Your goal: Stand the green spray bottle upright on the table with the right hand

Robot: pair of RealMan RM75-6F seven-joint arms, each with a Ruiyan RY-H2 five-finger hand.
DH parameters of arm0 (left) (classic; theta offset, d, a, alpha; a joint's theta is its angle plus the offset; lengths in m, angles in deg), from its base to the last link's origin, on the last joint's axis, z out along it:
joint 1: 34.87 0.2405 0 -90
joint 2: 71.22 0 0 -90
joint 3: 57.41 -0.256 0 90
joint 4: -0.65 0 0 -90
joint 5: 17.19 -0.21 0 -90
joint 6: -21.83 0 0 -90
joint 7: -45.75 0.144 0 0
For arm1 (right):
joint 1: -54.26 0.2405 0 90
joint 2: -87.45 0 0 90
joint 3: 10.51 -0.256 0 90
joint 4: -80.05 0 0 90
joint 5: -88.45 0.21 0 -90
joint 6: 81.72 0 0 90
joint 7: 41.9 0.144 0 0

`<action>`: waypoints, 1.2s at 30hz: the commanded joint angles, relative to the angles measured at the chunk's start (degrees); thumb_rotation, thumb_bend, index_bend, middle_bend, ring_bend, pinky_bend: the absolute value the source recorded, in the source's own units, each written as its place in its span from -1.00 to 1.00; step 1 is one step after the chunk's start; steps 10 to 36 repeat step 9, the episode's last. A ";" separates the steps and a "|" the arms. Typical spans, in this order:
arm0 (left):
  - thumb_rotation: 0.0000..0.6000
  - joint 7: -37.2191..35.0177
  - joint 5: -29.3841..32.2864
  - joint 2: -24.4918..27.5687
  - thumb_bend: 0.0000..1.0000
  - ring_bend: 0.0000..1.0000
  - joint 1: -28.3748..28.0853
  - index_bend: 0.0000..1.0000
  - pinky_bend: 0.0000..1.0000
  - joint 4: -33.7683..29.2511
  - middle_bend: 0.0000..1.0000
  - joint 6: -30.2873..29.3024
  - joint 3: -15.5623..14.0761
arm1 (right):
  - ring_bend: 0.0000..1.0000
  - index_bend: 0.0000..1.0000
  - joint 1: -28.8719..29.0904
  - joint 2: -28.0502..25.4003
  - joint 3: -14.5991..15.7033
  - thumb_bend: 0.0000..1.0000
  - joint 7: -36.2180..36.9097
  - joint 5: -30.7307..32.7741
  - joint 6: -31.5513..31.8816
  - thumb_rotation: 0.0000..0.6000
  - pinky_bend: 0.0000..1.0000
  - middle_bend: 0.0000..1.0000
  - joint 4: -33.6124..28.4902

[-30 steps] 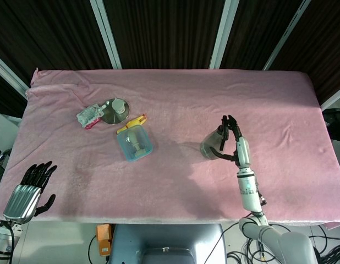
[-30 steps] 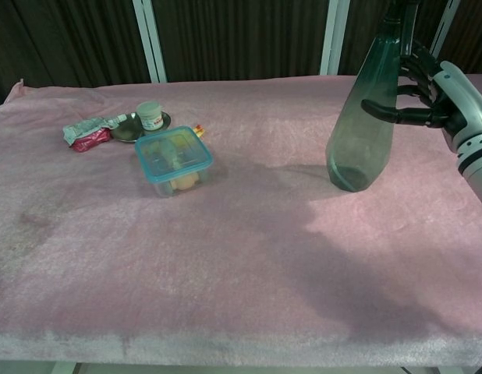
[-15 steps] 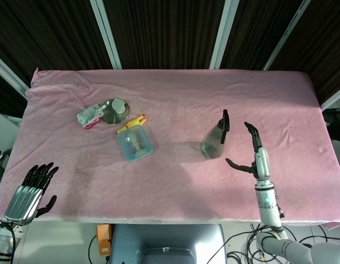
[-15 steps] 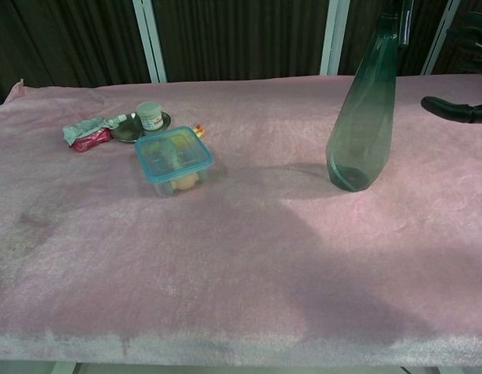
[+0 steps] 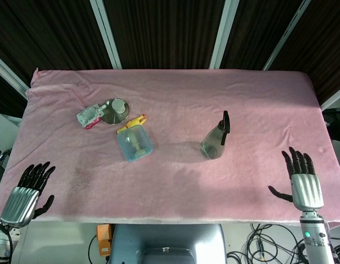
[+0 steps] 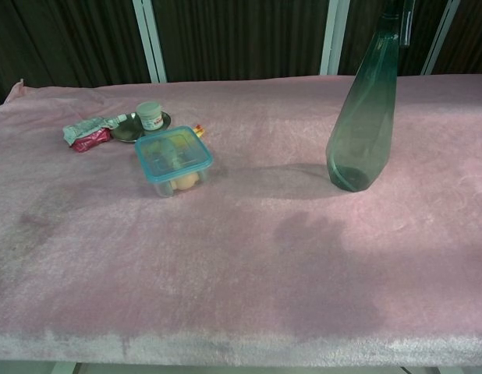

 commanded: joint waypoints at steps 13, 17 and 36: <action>1.00 0.69 -0.51 -0.12 -0.21 -1.00 0.49 -1.00 -0.97 0.09 -1.00 -0.69 -0.19 | -1.00 -1.00 -6.69 -5.94 1.08 -0.50 -3.28 -0.75 2.65 1.00 -1.00 -0.99 -5.76; 1.00 0.69 -0.51 -0.12 -0.21 -1.00 0.49 -1.00 -0.97 0.09 -1.00 -0.69 -0.19 | -1.00 -1.00 -6.69 -5.94 1.08 -0.50 -3.28 -0.75 2.65 1.00 -1.00 -0.99 -5.76; 1.00 0.69 -0.51 -0.12 -0.21 -1.00 0.49 -1.00 -0.97 0.09 -1.00 -0.69 -0.19 | -1.00 -1.00 -6.69 -5.94 1.08 -0.50 -3.28 -0.75 2.65 1.00 -1.00 -0.99 -5.76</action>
